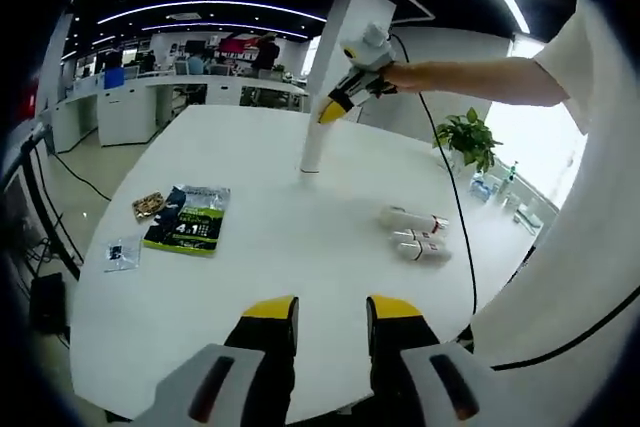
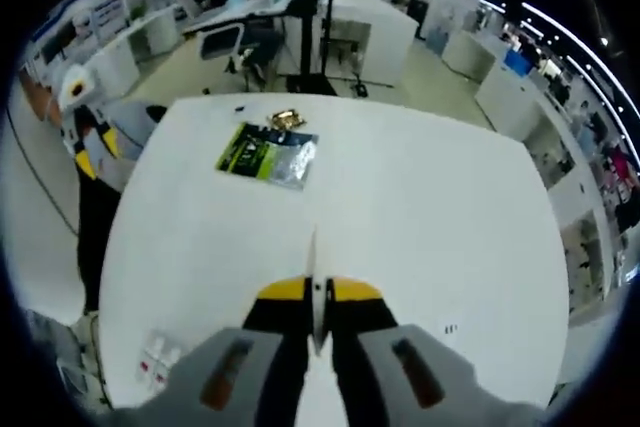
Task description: Arrange the skincare products in the storage area until every visible bottle or jar stands upright without overlapping.
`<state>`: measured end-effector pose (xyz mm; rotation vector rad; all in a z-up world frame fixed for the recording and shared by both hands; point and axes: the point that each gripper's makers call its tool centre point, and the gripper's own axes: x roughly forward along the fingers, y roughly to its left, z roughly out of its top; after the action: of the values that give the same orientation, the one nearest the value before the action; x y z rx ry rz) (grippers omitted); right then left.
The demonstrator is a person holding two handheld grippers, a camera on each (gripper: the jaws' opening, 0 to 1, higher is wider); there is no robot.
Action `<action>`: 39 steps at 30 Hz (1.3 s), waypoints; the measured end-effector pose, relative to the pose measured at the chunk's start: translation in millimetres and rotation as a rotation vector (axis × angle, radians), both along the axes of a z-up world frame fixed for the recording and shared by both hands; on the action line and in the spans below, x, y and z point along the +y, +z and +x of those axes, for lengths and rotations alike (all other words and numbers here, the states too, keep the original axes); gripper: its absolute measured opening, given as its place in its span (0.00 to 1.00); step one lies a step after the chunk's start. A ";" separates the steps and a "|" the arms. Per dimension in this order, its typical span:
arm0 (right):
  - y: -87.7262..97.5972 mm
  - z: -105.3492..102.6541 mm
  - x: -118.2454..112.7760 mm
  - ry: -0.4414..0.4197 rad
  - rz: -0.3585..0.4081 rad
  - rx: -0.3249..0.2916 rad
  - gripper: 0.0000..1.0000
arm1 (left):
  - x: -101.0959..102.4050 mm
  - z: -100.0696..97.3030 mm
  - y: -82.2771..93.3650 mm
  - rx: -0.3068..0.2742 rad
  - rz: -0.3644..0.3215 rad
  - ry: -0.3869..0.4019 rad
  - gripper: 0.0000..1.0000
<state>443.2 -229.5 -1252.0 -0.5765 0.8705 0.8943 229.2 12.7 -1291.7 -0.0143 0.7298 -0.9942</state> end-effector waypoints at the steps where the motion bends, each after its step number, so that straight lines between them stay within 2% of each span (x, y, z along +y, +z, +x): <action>1: 0.2 1.7 -0.4 0.005 0.002 0.003 0.04 | 0.9 -0.4 -1.2 0.003 0.001 0.002 0.27; 9: 1.1 17.4 -8.3 0.030 0.027 0.022 0.05 | 3.2 0.4 -2.5 0.009 0.001 0.018 0.27; 15: -9.4 17.1 -14.6 0.067 -0.023 0.033 0.05 | 4.3 2.4 -2.0 0.011 -0.005 0.028 0.27; 18: -5.5 18.8 -14.3 0.049 0.024 0.045 0.06 | 5.3 2.2 -3.1 0.013 -0.001 0.027 0.27; 30: -4.8 22.9 -21.3 0.043 0.019 0.030 0.09 | 3.6 1.7 -3.2 0.013 -0.001 0.023 0.27; 33: -3.4 22.4 -23.9 0.019 0.029 0.034 0.15 | 3.3 2.2 -2.3 0.011 -0.001 0.023 0.27; 39: -1.0 16.2 -31.0 -0.023 0.052 0.011 0.20 | 1.2 -0.2 -2.6 0.015 -0.001 0.015 0.27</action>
<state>459.4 -260.5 -1253.0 -0.5157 0.8601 0.8972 229.1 13.8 -1294.3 -0.0277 0.7420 -0.9811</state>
